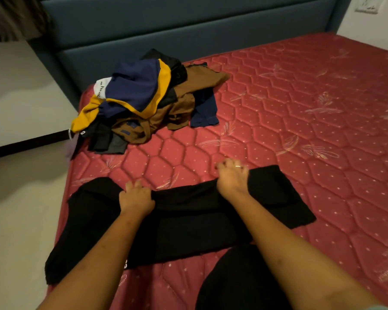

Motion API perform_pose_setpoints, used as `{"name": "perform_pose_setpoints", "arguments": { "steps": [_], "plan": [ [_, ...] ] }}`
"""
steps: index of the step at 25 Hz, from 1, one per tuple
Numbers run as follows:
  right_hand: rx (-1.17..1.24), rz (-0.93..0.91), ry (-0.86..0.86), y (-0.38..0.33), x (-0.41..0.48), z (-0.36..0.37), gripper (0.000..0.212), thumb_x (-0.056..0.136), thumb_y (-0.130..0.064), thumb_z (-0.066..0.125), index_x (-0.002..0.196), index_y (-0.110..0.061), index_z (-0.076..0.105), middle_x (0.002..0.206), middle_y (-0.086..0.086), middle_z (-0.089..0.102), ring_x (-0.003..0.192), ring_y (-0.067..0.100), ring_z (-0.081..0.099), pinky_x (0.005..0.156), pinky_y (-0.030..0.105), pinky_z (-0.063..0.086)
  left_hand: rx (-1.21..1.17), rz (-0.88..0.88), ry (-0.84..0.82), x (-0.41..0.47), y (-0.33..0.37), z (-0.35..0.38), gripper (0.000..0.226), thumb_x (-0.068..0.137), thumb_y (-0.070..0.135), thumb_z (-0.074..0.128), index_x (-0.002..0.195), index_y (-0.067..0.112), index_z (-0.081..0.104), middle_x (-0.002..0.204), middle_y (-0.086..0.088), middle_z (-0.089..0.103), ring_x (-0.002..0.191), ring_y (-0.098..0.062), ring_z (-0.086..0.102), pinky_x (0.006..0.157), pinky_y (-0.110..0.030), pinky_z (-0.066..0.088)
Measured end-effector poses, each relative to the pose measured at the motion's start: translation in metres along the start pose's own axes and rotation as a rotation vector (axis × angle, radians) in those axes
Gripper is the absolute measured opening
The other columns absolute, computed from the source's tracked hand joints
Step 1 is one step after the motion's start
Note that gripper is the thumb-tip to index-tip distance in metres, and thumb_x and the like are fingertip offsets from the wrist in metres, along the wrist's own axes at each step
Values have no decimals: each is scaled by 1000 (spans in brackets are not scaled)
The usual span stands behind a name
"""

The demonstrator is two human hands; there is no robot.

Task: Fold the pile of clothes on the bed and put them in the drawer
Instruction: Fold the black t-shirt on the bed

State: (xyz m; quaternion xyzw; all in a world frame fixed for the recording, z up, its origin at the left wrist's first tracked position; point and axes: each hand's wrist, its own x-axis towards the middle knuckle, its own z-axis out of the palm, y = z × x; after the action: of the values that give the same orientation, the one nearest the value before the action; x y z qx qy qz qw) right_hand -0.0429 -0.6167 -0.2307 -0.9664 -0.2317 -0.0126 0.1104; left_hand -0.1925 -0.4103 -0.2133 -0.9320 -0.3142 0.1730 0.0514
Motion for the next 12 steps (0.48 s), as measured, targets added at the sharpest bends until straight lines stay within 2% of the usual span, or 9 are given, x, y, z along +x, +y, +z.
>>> {"name": "perform_pose_setpoints", "arguments": {
  "steps": [2,4,6,8,10,12],
  "plan": [
    [267,-100,-248,-67,7,9,33,86,-9,48,114,-13,65,123,10,59,115,30,54,95,35,44,-222,0,29,-5,0,0,34,88,23,56,120,12,57,129,-11,51,121,-30,46,91,-40,45],
    [442,-73,-453,-122,10,25,26,91,-19,48,104,-5,66,115,18,64,106,33,61,80,30,45,-502,35,199,-17,-2,10,33,83,13,56,115,8,58,121,-13,57,116,-32,51,88,-40,47],
    [435,-34,-580,-154,8,35,37,96,-30,46,111,-1,64,121,22,61,110,35,59,82,33,45,-723,48,353,-33,-11,24,43,84,11,60,127,8,57,134,-9,52,126,-30,42,101,-37,39],
    [426,17,-616,-172,7,41,47,98,-37,45,120,2,60,127,23,58,115,35,56,89,34,44,-917,-76,436,-47,-28,38,52,86,10,64,136,6,51,145,-10,43,133,-29,33,110,-33,27],
    [465,70,-614,-182,8,46,50,96,-40,50,118,4,60,122,22,60,112,34,57,82,32,43,-1038,-205,471,-54,-46,53,55,85,9,65,137,7,49,144,-12,43,134,-30,33,111,-32,24],
    [537,124,-564,-190,9,51,40,92,-32,59,113,3,62,115,19,64,107,33,60,76,32,44,-1021,-215,379,-54,-59,70,57,86,12,65,139,11,46,142,-10,43,134,-29,34,109,-34,26]
  ]
}}
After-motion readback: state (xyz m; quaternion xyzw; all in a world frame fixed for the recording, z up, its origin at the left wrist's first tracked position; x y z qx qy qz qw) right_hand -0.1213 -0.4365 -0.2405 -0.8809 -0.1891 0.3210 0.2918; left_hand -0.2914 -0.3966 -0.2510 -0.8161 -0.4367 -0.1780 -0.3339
